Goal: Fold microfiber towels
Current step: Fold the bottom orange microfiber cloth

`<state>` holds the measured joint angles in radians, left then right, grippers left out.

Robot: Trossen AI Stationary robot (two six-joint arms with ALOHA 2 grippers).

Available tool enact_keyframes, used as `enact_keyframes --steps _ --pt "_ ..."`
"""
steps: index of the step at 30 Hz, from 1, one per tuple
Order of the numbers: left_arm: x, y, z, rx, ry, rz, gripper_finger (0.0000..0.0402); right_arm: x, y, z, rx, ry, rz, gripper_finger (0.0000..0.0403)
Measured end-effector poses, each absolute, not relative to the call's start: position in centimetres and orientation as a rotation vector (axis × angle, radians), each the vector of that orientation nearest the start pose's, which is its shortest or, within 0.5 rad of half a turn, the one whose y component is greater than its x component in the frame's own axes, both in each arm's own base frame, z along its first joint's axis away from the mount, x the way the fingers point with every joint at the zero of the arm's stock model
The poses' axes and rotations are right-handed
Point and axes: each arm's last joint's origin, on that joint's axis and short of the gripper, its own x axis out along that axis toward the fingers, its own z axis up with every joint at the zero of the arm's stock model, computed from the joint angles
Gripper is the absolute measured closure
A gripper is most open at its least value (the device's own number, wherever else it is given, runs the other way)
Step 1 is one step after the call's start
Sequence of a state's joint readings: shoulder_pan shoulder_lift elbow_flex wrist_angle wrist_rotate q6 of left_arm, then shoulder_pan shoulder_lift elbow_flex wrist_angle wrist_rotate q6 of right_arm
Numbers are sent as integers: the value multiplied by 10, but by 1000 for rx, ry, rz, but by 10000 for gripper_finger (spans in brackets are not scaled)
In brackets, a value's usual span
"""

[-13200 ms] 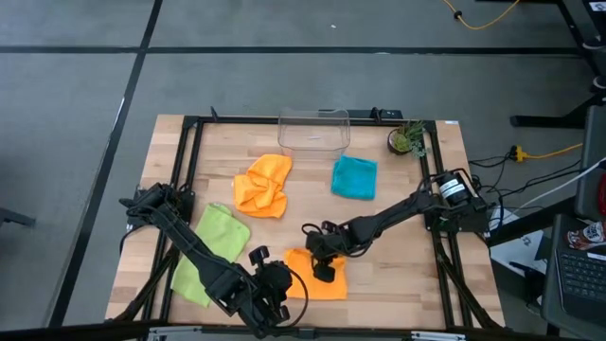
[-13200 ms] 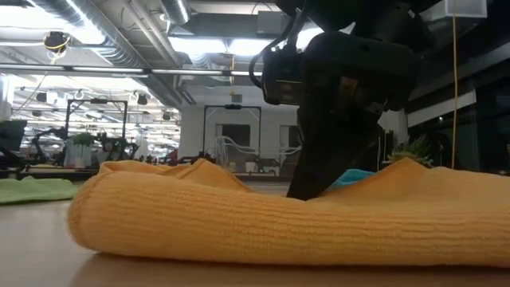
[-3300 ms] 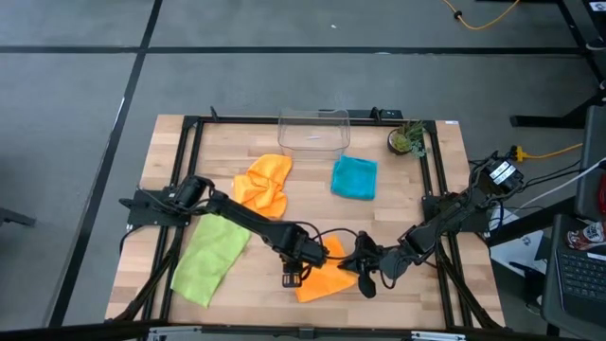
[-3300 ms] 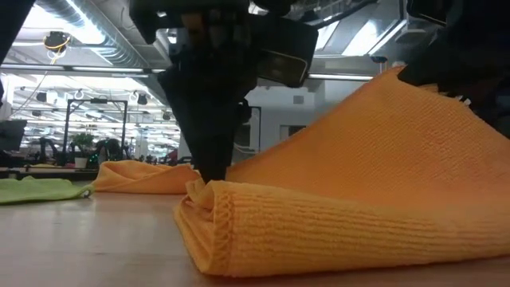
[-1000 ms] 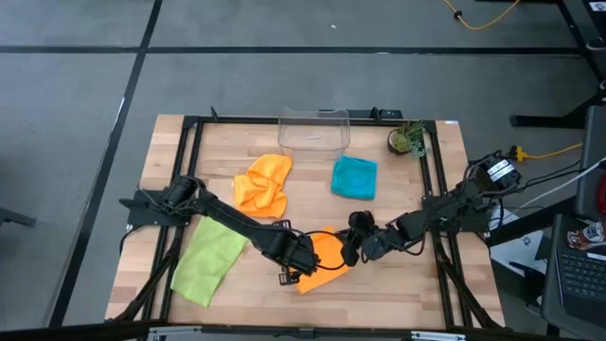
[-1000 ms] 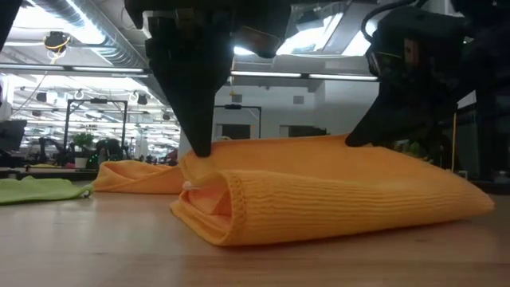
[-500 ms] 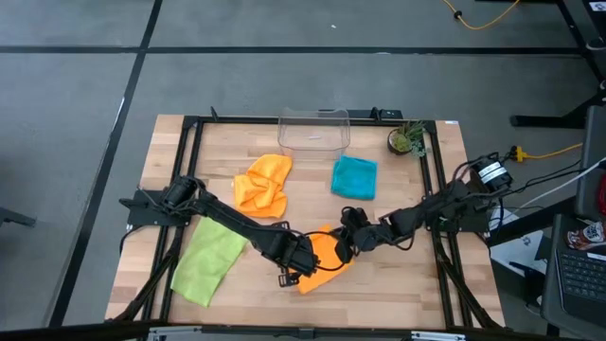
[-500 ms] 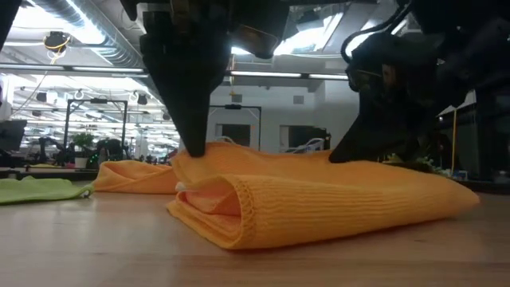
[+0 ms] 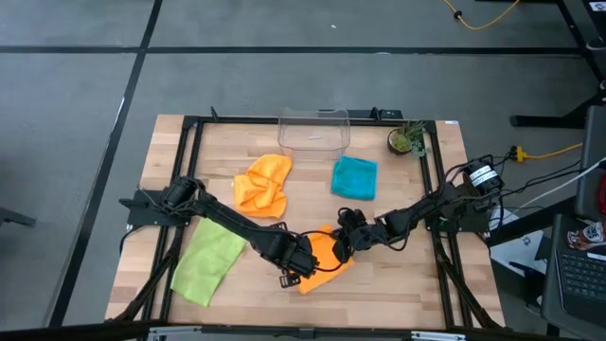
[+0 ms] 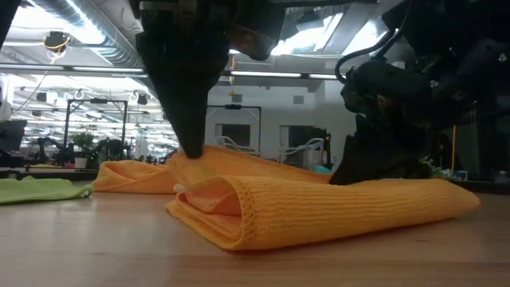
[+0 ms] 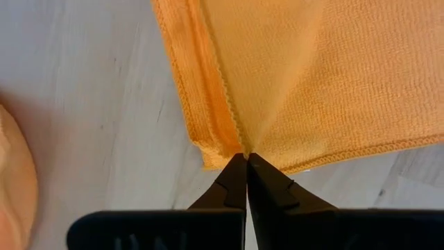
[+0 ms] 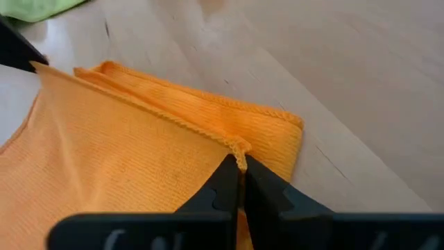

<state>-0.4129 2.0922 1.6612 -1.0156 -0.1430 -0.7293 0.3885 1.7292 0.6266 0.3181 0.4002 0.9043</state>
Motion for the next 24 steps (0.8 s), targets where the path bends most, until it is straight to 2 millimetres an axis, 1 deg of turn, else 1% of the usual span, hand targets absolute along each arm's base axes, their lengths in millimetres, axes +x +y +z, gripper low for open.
enact_keyframes --steps 5,8,14,20,24 --pt "371 -160 182 -253 1414 367 395 275 99 106 554 633 -354 341" --pt "367 -159 178 -258 1440 403 380 276 99 108 557 604 -367 315" --pt "367 -159 177 -263 1430 423 348 277 98 109 544 555 -416 267" --pt "365 -157 178 -254 1416 467 332 277 95 110 514 502 -487 258" --pt "362 -158 188 -261 1407 454 332 277 93 117 493 423 -550 257"
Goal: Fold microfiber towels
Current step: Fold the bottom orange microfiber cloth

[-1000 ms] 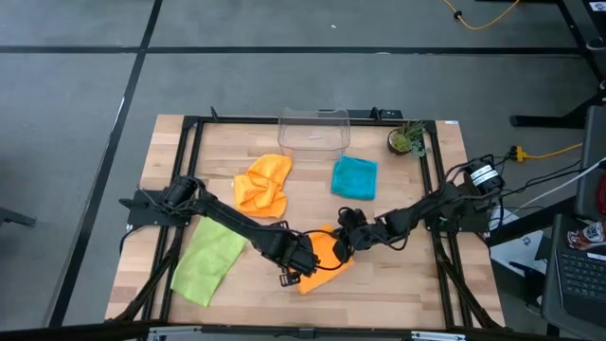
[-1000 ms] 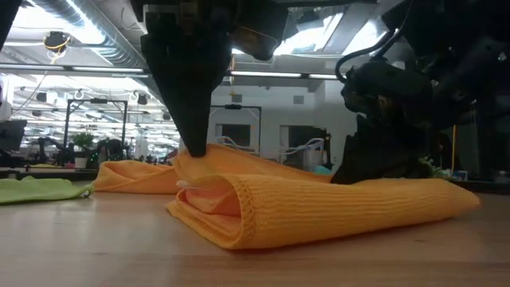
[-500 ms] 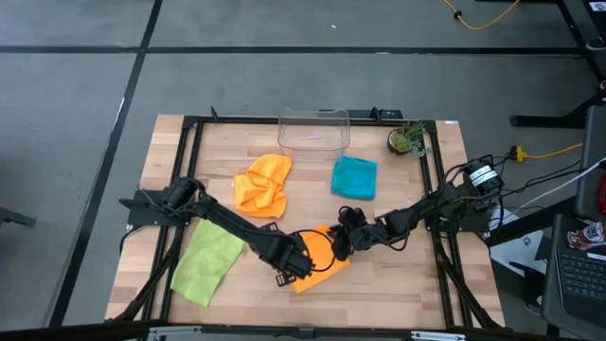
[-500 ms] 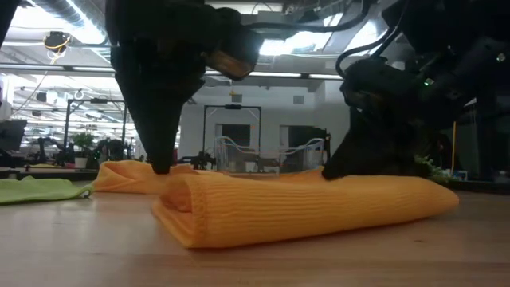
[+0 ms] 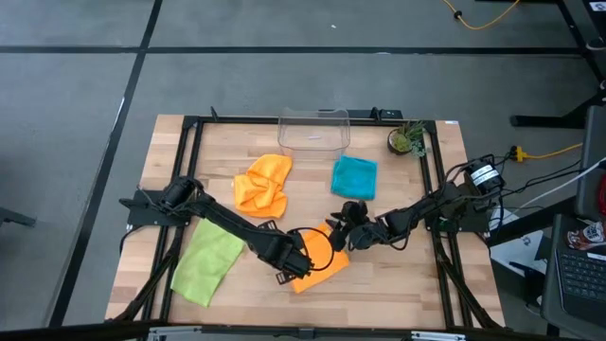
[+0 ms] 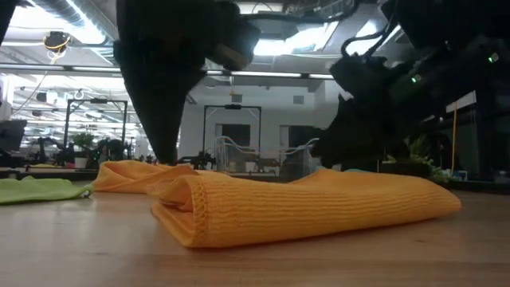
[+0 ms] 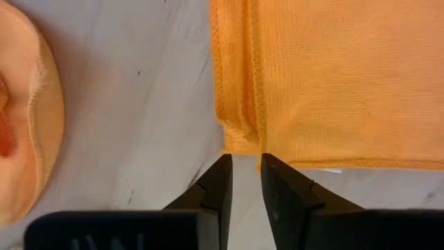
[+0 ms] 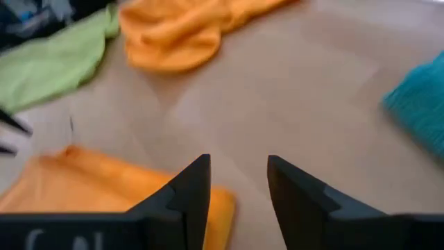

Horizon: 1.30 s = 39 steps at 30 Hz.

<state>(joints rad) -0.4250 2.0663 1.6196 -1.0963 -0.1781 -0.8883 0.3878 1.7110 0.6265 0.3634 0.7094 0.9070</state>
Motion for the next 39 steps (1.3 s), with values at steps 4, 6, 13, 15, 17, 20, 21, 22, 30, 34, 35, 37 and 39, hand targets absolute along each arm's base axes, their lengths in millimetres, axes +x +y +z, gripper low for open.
enact_keyframes --steps 4,6,13,15,17,20,21,22,30,34,35,37,39 --pt "355 -164 208 -289 1358 424 331 277 93 131 516 396 -504 257" --pt "351 -170 220 -310 1313 384 331 277 96 139 549 431 -394 257" --pt "349 -201 242 -378 1105 236 331 273 111 146 665 609 -38 257" --pt "352 -210 243 -394 1040 208 331 272 115 146 694 617 -31 257" --pt "356 -218 242 -407 976 191 331 270 118 147 720 615 -37 257" --pt "358 -225 243 -410 891 215 331 269 122 147 730 606 -31 257" --pt "357 -226 244 -404 866 230 331 268 124 147 728 607 -25 257" --pt "356 -227 244 -395 850 244 331 268 125 147 724 611 -21 257" --pt "358 -222 242 -435 811 342 331 261 137 146 784 592 -81 258" --pt "362 -207 235 -458 871 407 337 255 148 147 835 556 -114 264" --pt "364 -203 233 -466 893 412 339 253 151 148 858 550 -117 266" --pt "364 -198 229 -450 950 422 343 248 158 148 905 526 -141 269" --pt "365 -195 228 -428 974 409 346 243 165 148 917 488 -175 272"
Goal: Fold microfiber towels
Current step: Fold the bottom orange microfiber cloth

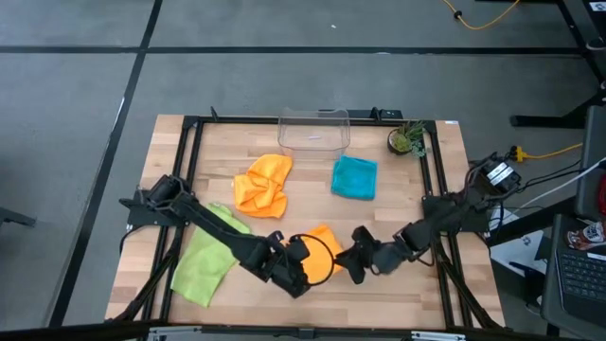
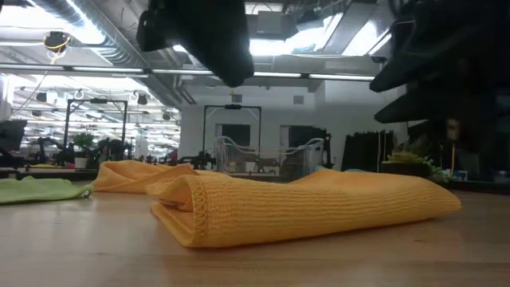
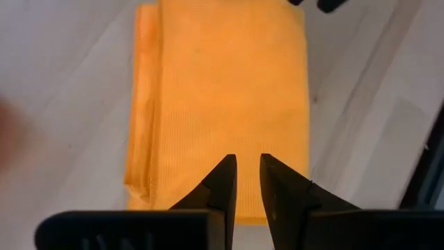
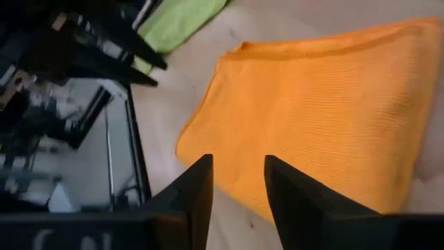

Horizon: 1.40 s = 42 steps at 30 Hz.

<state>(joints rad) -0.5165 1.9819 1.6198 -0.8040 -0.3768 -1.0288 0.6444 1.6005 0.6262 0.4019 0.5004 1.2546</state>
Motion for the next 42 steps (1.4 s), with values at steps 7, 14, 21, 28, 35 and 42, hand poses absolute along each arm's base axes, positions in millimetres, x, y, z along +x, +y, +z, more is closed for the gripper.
enact_keyframes --steps 7,14,21,28,35,42 --pt "370 -183 215 -276 1088 344 354 229 184 136 917 401 -271 280" --pt "382 -185 180 -160 1167 270 356 243 180 116 853 423 -326 282" --pt "386 -188 164 -174 1204 272 357 262 182 114 698 493 -311 282" --pt "383 -197 153 -246 1215 313 357 264 173 109 636 631 -343 282" --pt "388 -210 156 -375 1131 302 357 268 154 103 470 725 -364 282" --pt "400 -218 159 -461 1015 228 357 283 128 104 370 737 -368 282"
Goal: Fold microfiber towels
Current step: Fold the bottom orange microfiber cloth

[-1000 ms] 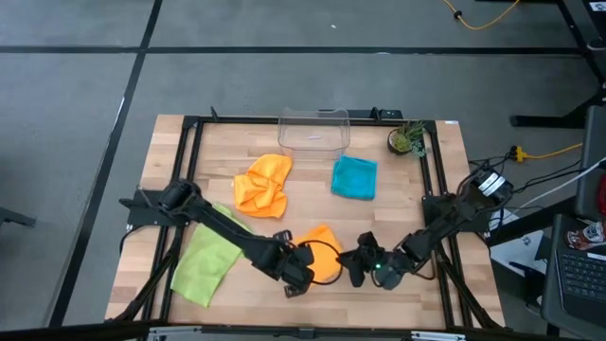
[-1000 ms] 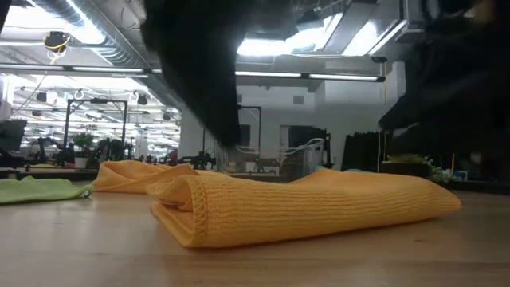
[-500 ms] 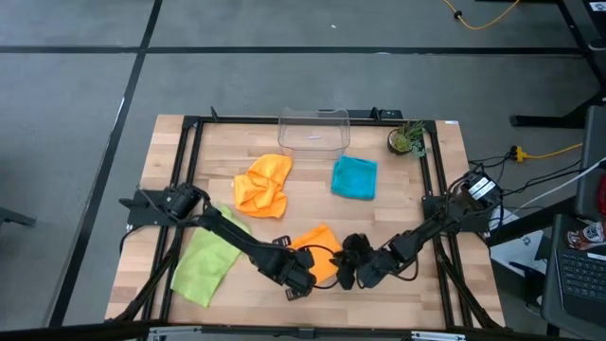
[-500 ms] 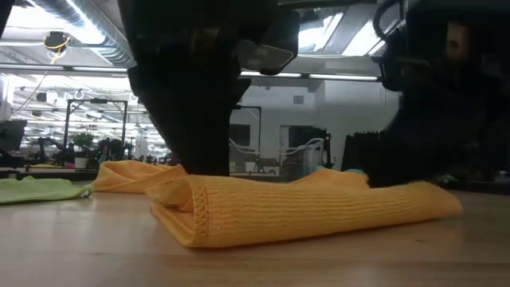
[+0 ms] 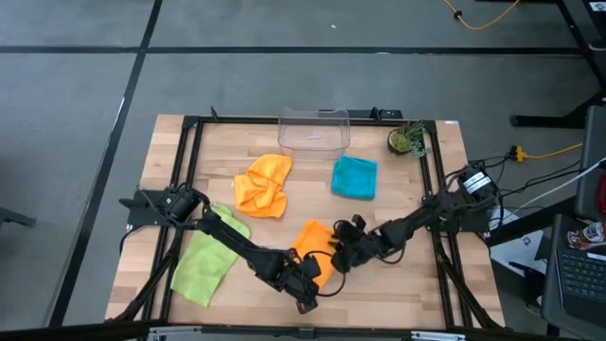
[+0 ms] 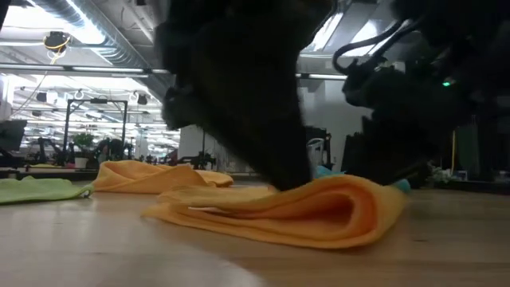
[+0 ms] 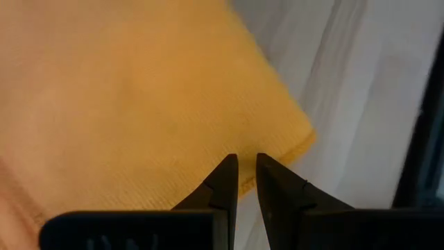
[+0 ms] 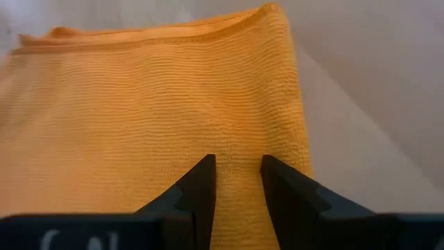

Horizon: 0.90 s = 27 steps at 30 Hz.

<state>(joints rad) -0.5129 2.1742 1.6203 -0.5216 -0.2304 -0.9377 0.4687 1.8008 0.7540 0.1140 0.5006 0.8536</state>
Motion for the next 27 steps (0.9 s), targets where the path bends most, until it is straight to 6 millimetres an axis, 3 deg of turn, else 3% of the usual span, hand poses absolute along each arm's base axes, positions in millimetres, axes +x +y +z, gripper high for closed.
enact_keyframes --steps 7,16,23,27 --pt "405 -217 162 -438 899 282 357 296 106 106 223 743 -303 282" --pt "404 -213 168 -296 922 210 357 312 90 116 327 638 -265 282" --pt "379 -202 217 -265 983 184 357 313 106 124 402 554 -214 282" --pt "360 -190 258 -282 957 184 357 316 121 120 389 493 -225 282"
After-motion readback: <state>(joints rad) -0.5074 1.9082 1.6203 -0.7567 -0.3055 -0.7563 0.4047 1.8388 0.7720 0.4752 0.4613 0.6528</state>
